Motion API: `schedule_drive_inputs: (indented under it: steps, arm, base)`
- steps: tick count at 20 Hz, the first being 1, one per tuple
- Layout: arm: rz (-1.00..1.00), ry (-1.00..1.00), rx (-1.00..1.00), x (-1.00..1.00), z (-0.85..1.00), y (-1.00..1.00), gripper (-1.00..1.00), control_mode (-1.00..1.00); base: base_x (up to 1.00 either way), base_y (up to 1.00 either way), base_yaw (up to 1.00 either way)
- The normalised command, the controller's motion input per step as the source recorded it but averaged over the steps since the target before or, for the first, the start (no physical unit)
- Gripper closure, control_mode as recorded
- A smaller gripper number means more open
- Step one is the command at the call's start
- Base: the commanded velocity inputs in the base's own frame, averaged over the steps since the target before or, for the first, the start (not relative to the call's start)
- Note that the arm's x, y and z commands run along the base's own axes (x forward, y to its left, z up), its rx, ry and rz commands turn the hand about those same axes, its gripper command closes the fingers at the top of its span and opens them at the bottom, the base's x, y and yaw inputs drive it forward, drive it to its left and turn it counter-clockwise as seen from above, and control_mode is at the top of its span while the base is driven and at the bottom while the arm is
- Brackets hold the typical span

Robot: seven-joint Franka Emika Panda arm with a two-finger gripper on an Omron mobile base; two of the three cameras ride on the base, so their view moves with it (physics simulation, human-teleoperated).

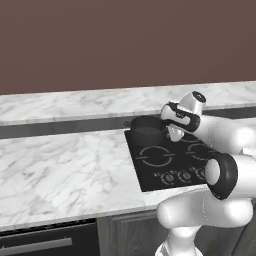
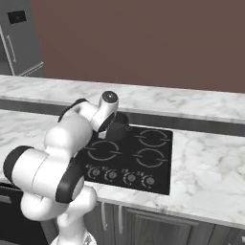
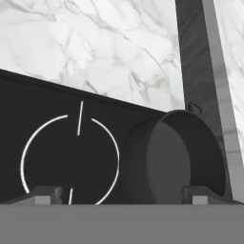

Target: Move the pot and pan from the stove into the sink.

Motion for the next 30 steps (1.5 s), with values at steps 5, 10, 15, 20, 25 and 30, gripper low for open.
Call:
schedule_drive_inputs:
  steps: [5, 10, 15, 20, 25, 30]
  arm:
    - [0.07, 0.07, 0.0, 0.51, -0.31, 0.0, -1.0, -1.0]
    - [0.05, 0.05, -0.02, 0.45, -0.29, 0.0, -1.0, -1.0]
    - [0.01, 0.01, -0.05, 0.32, -0.22, 0.0, -1.0, -1.0]
    - [0.0, 0.02, -0.03, 0.06, -0.05, 0.01, -1.0, -1.0]
    - [0.0, 0.01, -0.04, 0.06, -0.07, 0.06, -1.0, -1.0]
    - [0.0, 0.04, -0.09, 0.12, -0.17, 0.1, -1.0, -1.0]
  base:
    - [0.0, 0.0, 0.0]
    - [0.0, 0.0, 0.0]
    - [0.0, 0.0, 0.0]
    - [0.0, 0.0, 0.0]
    - [0.0, 0.0, 0.0]
    - [0.0, 0.0, 0.0]
